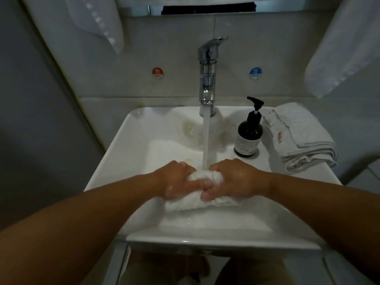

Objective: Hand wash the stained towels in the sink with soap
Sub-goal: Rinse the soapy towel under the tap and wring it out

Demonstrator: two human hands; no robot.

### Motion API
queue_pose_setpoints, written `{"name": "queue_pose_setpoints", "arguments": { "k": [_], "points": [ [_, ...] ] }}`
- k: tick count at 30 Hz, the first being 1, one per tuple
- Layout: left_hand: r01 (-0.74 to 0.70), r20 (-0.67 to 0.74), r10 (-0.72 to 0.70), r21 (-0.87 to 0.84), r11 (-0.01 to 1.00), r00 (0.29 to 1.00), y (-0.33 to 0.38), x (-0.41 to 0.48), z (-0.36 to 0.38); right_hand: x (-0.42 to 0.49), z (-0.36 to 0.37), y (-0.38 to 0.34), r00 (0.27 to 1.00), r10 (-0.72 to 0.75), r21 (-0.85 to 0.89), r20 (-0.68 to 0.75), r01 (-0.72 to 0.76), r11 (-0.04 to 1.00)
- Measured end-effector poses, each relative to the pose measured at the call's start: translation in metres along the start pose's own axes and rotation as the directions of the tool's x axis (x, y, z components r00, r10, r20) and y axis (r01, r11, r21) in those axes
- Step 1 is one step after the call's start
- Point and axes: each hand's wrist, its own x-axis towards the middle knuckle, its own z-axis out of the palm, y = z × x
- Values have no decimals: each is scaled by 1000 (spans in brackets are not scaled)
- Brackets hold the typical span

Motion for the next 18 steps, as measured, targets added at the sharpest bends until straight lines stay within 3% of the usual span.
{"name": "queue_pose_setpoints", "arguments": {
  "k": [2, 4, 6, 9, 15, 18],
  "points": [
    [43, -16, -43, -44, 998, 999, -4, -2, -7, -7, -7, -1, 993, 82, 56, 81, -87, 995],
    [69, -118, -71, -25, 997, 990, -12, -4, -9, -13, -10, 0, 993, 115, -124, -21, -117, 985],
    [46, -76, -50, -57, 997, 996, -14, -11, -3, -21, -8, 0, 997, 52, -189, -49, -60, 980],
    [5, 38, -9, 102, 995, 999, -11, -22, 17, -30, 3, -7, 992, 8, -307, 124, 31, 951],
    [-22, -3, 24, 295, 955, 1000, -3, -3, 24, -5, 8, -8, 1000, 7, -483, -17, -15, 876],
    [115, -98, -110, 53, 992, 989, -1, 4, 21, 1, 6, -11, 997, -2, -504, -83, -41, 863]
  ]
}}
